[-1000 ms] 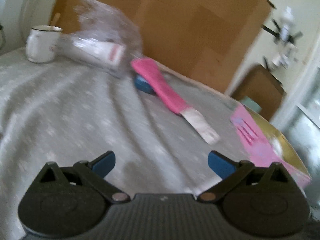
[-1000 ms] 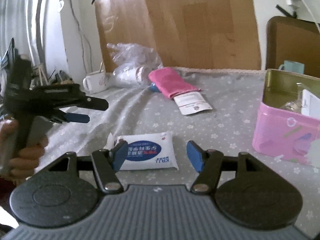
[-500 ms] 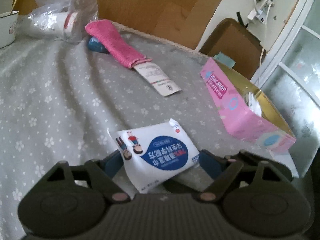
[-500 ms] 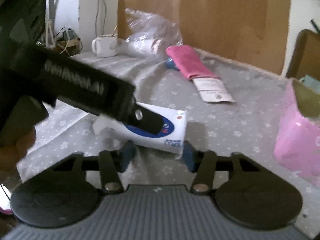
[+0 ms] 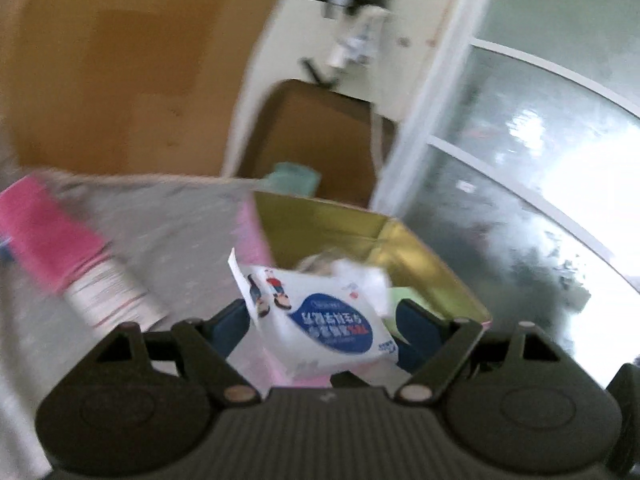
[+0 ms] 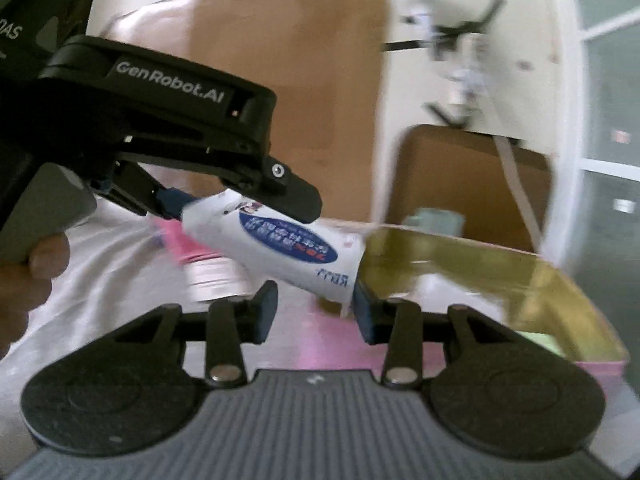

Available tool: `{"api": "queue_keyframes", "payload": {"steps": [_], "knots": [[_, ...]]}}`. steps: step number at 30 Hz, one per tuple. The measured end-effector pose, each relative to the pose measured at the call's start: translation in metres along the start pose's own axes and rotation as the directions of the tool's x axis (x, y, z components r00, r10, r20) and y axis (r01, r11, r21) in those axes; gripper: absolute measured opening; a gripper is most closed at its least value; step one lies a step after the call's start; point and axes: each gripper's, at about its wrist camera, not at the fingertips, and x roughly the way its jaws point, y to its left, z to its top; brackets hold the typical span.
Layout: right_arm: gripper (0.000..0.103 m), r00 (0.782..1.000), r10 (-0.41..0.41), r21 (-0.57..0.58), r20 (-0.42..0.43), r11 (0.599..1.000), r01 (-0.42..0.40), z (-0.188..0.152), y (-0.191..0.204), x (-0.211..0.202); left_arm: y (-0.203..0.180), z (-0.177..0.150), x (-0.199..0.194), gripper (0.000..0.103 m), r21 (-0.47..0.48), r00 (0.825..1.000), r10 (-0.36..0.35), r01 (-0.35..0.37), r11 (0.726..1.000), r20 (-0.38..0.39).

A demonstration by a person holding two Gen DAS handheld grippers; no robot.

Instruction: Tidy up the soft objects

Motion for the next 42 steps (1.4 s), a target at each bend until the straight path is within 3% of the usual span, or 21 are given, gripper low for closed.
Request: {"api": "queue_keyframes", "payload": {"steps": [5,6,7,8,10,11,13,17,21,24,26,34,36,39,42], "knots": [[0.047,0.987,-0.155,0.051,-0.039,0.986,0.157,-0.005,-0.053,0.017,-0.043,0.017,0.069,0.088,0.059,0.996,-0.053,0.057,0.997,-0.072],[0.054,0.97,-0.233,0.038,-0.064,0.971,0.236,-0.009,-0.061,0.026,-0.049,0.016,0.085,0.088,0.071,0.995,-0.036,0.043,0.997,-0.096],[0.054,0.946,-0.308,0.03,-0.097,0.949,0.313,-0.014,-0.069,0.034,-0.053,0.015,0.099,0.088,0.084,0.994,-0.005,0.014,0.996,-0.112],[0.054,0.935,-0.333,0.051,-0.12,0.939,0.341,-0.018,-0.079,0.035,-0.055,0.013,0.112,0.087,0.101,0.991,0.044,-0.032,0.994,-0.123],[0.054,0.95,-0.295,0.172,-0.103,0.936,0.309,-0.025,-0.096,0.019,-0.051,0.01,0.122,0.087,0.096,0.985,0.108,-0.096,0.991,-0.131],[0.054,0.954,-0.287,0.202,-0.088,0.932,0.3,-0.029,-0.098,0.014,-0.045,0.009,0.117,0.087,0.069,0.987,0.099,-0.09,0.994,-0.128],[0.054,0.95,-0.304,0.212,-0.069,0.926,0.311,-0.033,-0.096,0.007,-0.031,0.008,0.103,0.088,0.029,0.992,0.082,-0.08,0.996,-0.1],[0.054,0.968,-0.25,0.271,-0.003,0.932,0.241,-0.033,-0.078,-0.007,-0.004,0.005,0.072,0.089,-0.005,0.989,0.147,-0.147,0.989,-0.03],[0.057,0.987,-0.155,0.256,0.05,0.957,0.137,-0.027,-0.047,0.0,0.033,-0.011,0.042,0.09,-0.02,0.97,0.244,-0.244,0.97,-0.011],[0.058,0.998,-0.056,0.203,0.042,0.978,0.047,-0.025,-0.014,0.009,0.068,-0.031,0.026,0.09,-0.026,0.942,0.334,-0.335,0.942,-0.034],[0.058,1.0,0.012,0.169,0.015,0.985,-0.014,-0.025,0.008,0.019,0.091,-0.043,0.019,0.09,-0.025,0.915,0.402,-0.403,0.915,-0.045],[0.059,0.98,0.161,0.164,-0.119,0.976,-0.141,-0.028,0.06,0.057,0.173,-0.07,-0.026,0.093,-0.05,0.779,0.626,-0.626,0.778,-0.027],[0.059,0.967,0.182,0.205,-0.176,0.968,-0.145,-0.031,0.062,0.066,0.192,-0.071,-0.039,0.094,-0.163,0.823,0.567,-0.565,0.809,-0.039],[0.059,0.955,0.182,0.234,-0.236,0.964,-0.126,-0.034,0.062,0.072,0.198,-0.072,-0.048,0.095,-0.215,0.84,0.542,-0.533,0.818,-0.017],[0.061,0.953,0.185,0.255,-0.241,0.959,-0.122,-0.036,0.06,0.069,0.192,-0.073,-0.05,0.098,-0.198,0.848,0.53,-0.519,0.832,0.006]]}}
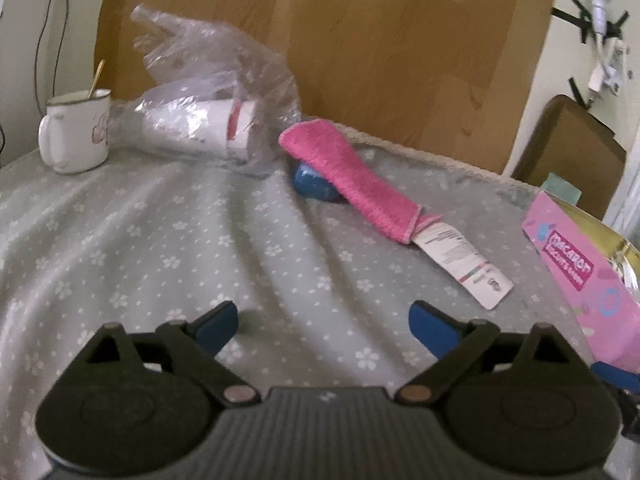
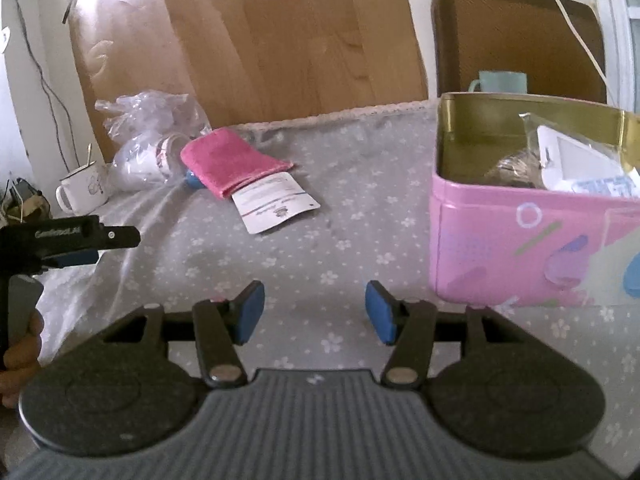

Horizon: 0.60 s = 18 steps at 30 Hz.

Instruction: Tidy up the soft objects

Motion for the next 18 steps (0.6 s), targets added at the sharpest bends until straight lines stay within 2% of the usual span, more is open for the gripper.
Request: {"api": "queue_keyframes", "payload": {"steps": [2,8,18], "knots": [[0.064,1.0,0.0,0.006,0.005,1.0,0.0,-0.001,0.0,-0.003,-0.004,-0.002,-0.002,0.098,0.021,1.0,-0.003,0.003,1.0,0.017],[0.064,1.0,-0.002,0.018,0.01,1.0,0.002,0.0,-0.002,-0.001,-0.015,-0.004,-0.004,0.1,0.072,0.999,-0.001,-0.003,0.997,0.051],[0.066,1.0,0.007,0.037,0.027,0.999,-0.008,-0.001,-0.003,-0.003,-0.016,-0.005,-0.003,0.101,0.087,0.998,0.003,-0.008,0.996,0.061]]}}
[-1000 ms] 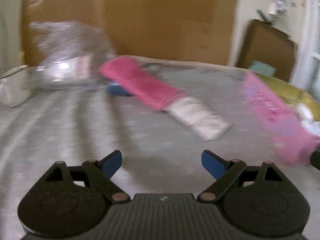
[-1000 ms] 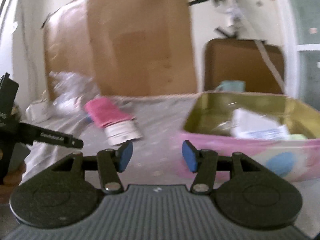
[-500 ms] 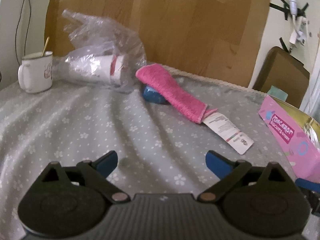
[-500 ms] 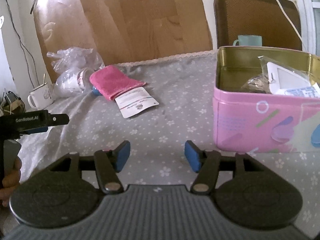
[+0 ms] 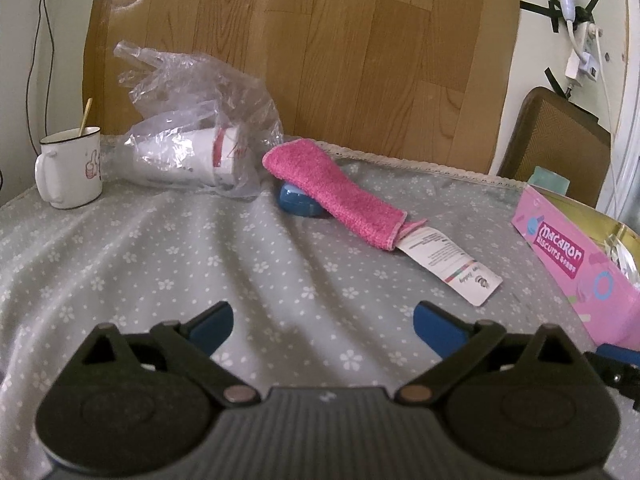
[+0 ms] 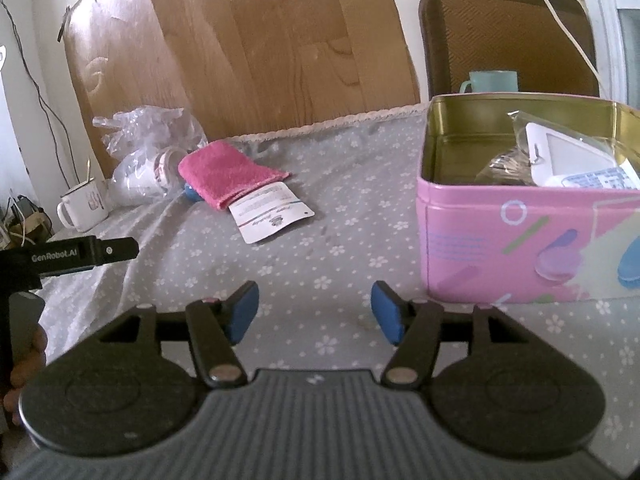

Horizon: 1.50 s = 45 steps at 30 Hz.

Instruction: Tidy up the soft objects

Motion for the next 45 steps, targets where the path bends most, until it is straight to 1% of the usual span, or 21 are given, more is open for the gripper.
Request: {"api": "queue_keyframes", "payload": {"steps": [15,45], "knots": [[0.068,1.0,0.022,0.02,0.022,1.0,-0.023,-0.0001,-0.0036,-0.004,-0.0002,-0.0004,-0.0003,0.101,0.003,1.0,0.002,-0.002,1.0,0.002],[0.068,0.999,0.026,0.022,0.027,0.999,-0.026,-0.0006,-0.0042,-0.0055,-0.0003,-0.0004,-0.0008,0.101,0.005,1.0,0.002,-0.002,1.0,0.002]]}}
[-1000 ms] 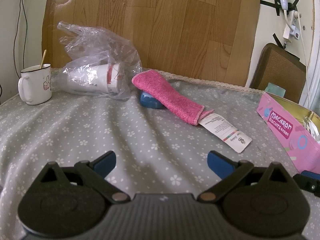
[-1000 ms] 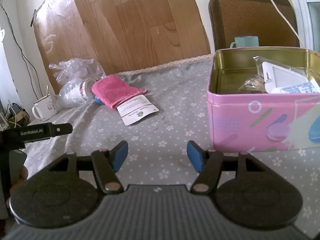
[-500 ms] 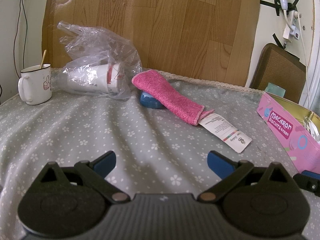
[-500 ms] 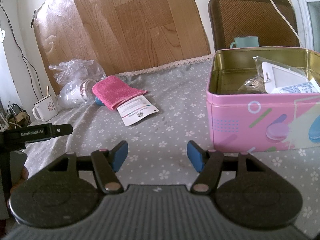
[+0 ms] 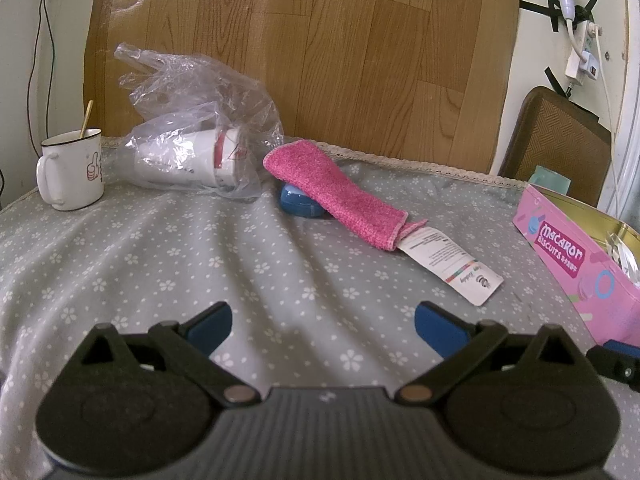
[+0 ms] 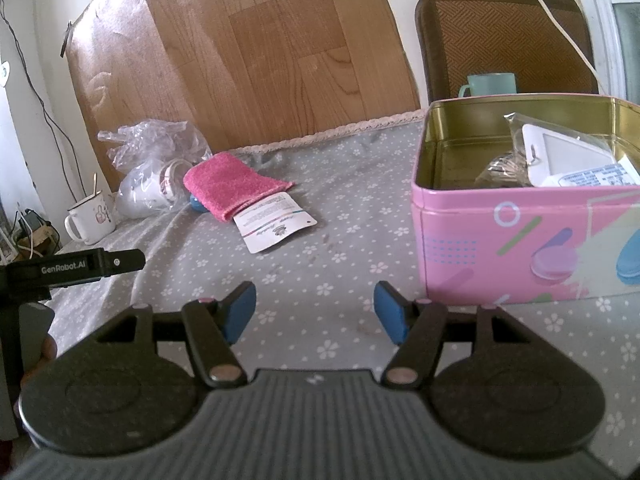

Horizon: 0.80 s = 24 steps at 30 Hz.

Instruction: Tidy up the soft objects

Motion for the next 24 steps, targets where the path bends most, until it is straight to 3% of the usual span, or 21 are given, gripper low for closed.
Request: {"api": "queue_keyframes", "payload": {"steps": [24], "knots": [[0.068,1.0,0.0,0.006,0.001,1.0,0.0,-0.0002,0.0013,-0.0005,-0.0002,0.0006,-0.0004,0.101,0.005,1.0,-0.002,0.002,1.0,0.0]]}}
